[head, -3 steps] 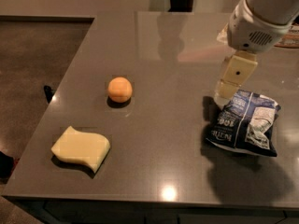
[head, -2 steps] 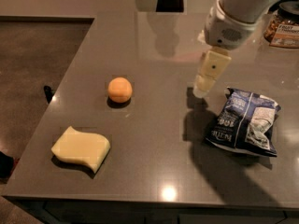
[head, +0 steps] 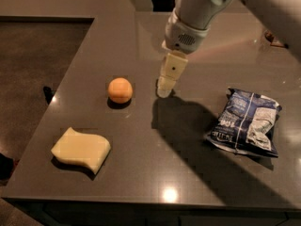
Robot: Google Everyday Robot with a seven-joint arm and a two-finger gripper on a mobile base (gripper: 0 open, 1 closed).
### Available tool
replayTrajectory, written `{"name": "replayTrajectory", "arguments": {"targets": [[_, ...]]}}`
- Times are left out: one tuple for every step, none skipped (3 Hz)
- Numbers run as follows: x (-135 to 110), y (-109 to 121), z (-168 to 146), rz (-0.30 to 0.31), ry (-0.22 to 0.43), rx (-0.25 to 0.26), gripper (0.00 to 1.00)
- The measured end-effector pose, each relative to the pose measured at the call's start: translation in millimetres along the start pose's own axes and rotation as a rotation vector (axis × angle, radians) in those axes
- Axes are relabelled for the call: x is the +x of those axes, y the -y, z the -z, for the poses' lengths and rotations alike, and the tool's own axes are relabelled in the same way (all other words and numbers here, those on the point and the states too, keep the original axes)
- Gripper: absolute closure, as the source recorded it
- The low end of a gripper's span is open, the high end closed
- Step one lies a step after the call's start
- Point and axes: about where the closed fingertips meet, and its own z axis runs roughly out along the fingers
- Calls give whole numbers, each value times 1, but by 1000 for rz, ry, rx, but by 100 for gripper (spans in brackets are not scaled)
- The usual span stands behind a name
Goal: Move orange near blue chip bag
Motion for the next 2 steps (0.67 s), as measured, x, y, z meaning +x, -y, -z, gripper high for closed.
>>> {"name": "replayTrajectory", "arguments": {"targets": [[-25, -7, -28, 33, 17, -51, 0], [-48, -18, -53, 69, 36, -96, 0]]}}
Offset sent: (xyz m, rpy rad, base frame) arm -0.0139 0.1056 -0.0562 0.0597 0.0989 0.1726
